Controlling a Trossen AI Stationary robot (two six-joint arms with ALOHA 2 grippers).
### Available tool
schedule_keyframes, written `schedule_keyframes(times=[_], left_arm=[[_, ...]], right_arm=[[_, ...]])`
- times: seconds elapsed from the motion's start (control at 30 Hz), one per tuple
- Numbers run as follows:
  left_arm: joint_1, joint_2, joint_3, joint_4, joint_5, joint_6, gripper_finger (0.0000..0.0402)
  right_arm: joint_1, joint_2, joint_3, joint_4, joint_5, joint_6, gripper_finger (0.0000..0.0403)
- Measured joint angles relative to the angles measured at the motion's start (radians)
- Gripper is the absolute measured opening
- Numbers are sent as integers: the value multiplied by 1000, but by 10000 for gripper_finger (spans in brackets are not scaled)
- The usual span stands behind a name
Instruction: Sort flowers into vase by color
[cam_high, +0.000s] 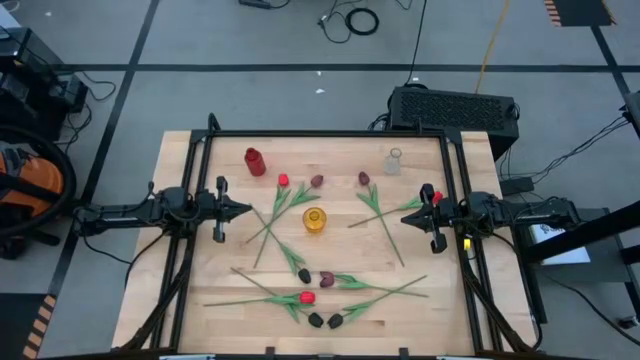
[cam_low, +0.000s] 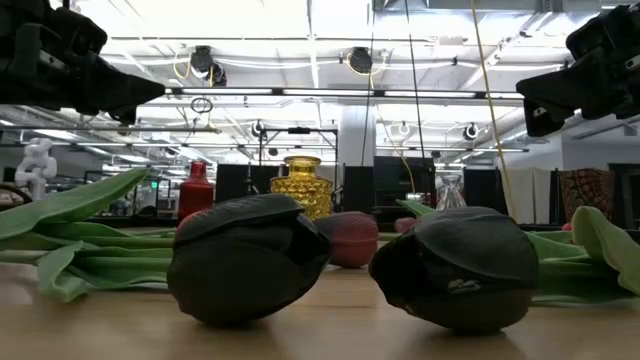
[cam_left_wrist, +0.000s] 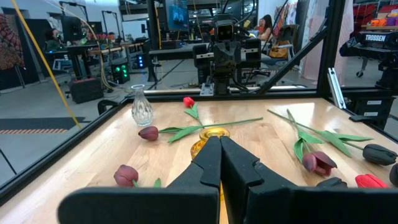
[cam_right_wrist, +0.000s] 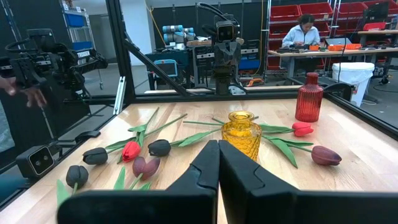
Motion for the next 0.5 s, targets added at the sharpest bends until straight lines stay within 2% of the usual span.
schedule_keyframes(times=[0.5], left_arm=[[0, 0, 0, 0, 0, 3, 2]], right_arm=[[0, 0, 0, 0, 0, 0, 0]])
